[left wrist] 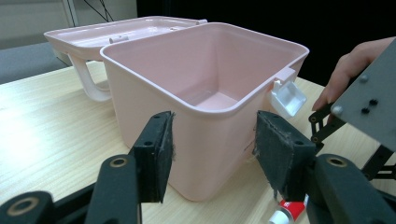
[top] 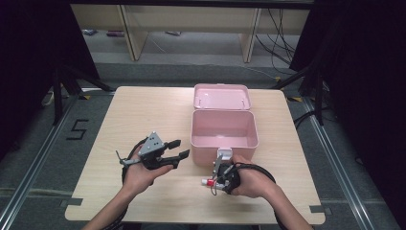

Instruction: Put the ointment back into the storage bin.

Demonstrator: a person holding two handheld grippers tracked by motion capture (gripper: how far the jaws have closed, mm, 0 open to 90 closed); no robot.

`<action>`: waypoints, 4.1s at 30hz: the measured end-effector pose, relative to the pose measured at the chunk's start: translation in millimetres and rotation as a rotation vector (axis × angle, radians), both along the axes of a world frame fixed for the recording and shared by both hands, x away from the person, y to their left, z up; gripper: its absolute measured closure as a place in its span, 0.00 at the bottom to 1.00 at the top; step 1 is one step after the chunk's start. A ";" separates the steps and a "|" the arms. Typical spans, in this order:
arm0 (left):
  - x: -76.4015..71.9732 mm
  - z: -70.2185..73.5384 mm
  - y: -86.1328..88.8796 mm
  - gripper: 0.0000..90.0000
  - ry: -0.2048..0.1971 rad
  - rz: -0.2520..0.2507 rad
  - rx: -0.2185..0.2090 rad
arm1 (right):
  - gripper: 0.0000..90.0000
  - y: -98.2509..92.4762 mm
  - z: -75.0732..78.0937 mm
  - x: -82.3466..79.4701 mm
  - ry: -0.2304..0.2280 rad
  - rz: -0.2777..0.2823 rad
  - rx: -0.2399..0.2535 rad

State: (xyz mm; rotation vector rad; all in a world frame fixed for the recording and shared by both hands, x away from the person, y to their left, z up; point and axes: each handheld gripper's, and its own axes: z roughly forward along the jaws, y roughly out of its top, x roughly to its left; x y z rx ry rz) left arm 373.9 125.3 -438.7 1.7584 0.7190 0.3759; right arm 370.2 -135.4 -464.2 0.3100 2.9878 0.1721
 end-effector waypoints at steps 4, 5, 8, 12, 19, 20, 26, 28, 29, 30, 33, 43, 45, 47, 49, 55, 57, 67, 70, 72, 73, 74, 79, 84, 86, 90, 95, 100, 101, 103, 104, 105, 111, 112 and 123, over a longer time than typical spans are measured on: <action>-0.2 0.0 1.1 0.52 0.001 0.004 -0.001 | 0.68 3.7 -3.5 1.7 0.000 0.008 -0.030; -0.1 0.1 1.8 0.52 0.001 0.004 0.001 | 0.68 5.3 -3.2 0.9 0.019 -0.009 -0.035; 1.1 -0.4 2.8 0.52 -0.003 0.003 -0.008 | 0.68 6.8 -5.9 2.2 0.017 0.010 -0.036; 0.7 1.0 3.5 0.52 -0.001 0.007 0.002 | 0.69 9.2 -7.9 2.5 0.043 -0.008 -0.046; 1.0 1.9 3.1 0.52 -0.001 0.007 0.000 | 0.72 10.4 -13.3 8.0 0.040 0.050 -0.025; 1.1 2.0 3.2 0.52 -0.001 0.007 0.000 | 0.73 10.7 -12.8 6.5 0.050 0.026 -0.033; 1.7 0.7 2.9 0.52 -0.003 0.003 -0.005 | 0.74 11.9 -11.4 11.2 0.029 0.053 -0.048; 1.7 -0.1 2.9 0.52 -0.002 0.001 -0.008 | 0.74 12.4 -11.3 15.1 0.026 0.096 -0.044; 1.2 0.3 3.5 0.52 0.002 0.007 0.003 | 0.75 12.3 -11.4 12.8 0.040 0.056 -0.044; 1.2 0.3 3.5 0.52 0.002 0.007 0.003 | 0.75 12.2 -11.2 10.6 0.059 0.012 -0.049; 1.4 -0.3 4.5 0.52 0.003 0.010 0.001 | 0.76 11.8 -10.9 13.8 0.076 0.027 -0.053; 1.8 -1.6 5.8 0.52 0.006 0.013 0.001 | 0.78 12.5 -12.0 21.2 0.064 0.092 -0.028; 1.7 -1.6 5.7 0.52 0.006 0.014 0.000 | 0.78 13.9 -10.2 15.0 0.089 0.014 -0.062; 1.9 -1.6 5.8 0.52 0.006 0.014 0.003 | 0.78 14.0 -10.7 13.8 0.096 0.002 -0.054; 1.9 -1.3 5.7 0.52 0.007 0.014 0.003 | 0.78 13.9 -11.7 16.8 0.075 0.054 -0.029; 2.1 0.9 5.7 0.52 -0.002 0.013 0.002 | 0.78 13.4 -11.7 17.3 0.090 0.054 -0.015; 2.2 0.9 5.6 0.52 -0.002 0.013 0.002 | 0.78 13.4 -12.1 18.3 0.100 0.062 -0.012; 2.5 1.5 5.5 0.52 -0.003 0.014 0.001 | 0.79 13.1 -9.6 14.4 0.123 0.015 -0.001; 2.4 2.3 6.2 0.52 -0.005 0.014 0.004 | 0.79 13.1 -5.2 11.7 0.144 -0.014 -0.017; 2.6 2.0 6.5 0.52 -0.004 0.014 0.004 | 0.79 12.6 -2.3 10.1 0.140 -0.020 -0.011; 2.7 1.8 6.6 0.52 -0.004 0.014 0.005 | 0.79 12.4 0.0 9.6 0.139 -0.024 -0.010; 2.7 1.6 6.6 0.52 -0.003 0.014 0.004 | 0.79 12.0 1.6 9.0 0.138 -0.028 -0.002; 2.2 0.9 6.4 0.52 -0.003 0.015 -0.001 | 0.79 8.0 10.4 10.9 0.128 0.013 0.016; 1.7 0.1 6.8 0.52 -0.002 0.016 0.000 | 0.79 3.9 19.9 9.0 0.125 0.019 0.019; 1.8 -0.1 7.2 0.52 -0.002 0.016 0.003 | 0.79 2.3 22.7 9.5 0.130 0.030 0.036; 1.8 0.0 7.8 0.52 -0.003 0.017 0.003 | 0.79 -0.2 30.5 9.7 0.124 0.023 0.029; 1.3 -0.8 8.6 0.52 -0.003 0.019 0.000 | 0.79 -3.1 38.0 10.5 0.122 0.027 0.037; 1.6 -3.2 6.9 0.52 -0.002 0.010 -0.007 | 0.78 -5.6 43.8 11.9 0.119 0.067 0.044; 1.1 -2.8 6.8 0.52 0.001 0.013 0.003 | 0.79 -6.1 45.7 10.5 0.121 0.042 0.039; 1.2 -2.8 6.3 0.52 0.001 0.013 0.002 | 0.79 -7.0 48.7 11.6 0.118 0.055 0.039; 1.2 -2.5 6.1 0.52 0.001 0.013 0.002 | 0.78 -8.4 50.2 11.8 0.117 0.050 0.043; 1.2 -2.1 6.2 0.52 0.000 0.013 0.002 | 0.78 -8.7 52.2 11.5 0.114 0.041 0.039; 1.6 -1.7 5.4 0.52 -0.006 0.006 -0.005 | 0.78 -12.5 60.8 13.2 0.107 0.047 0.044; 1.1 -1.2 5.7 0.52 -0.003 0.011 0.006 | 0.79 -12.0 62.3 12.0 0.112 0.028 0.037; 1.0 -0.4 6.3 0.52 -0.004 0.011 0.003 | 0.78 -15.5 74.5 16.9 0.112 0.061 0.032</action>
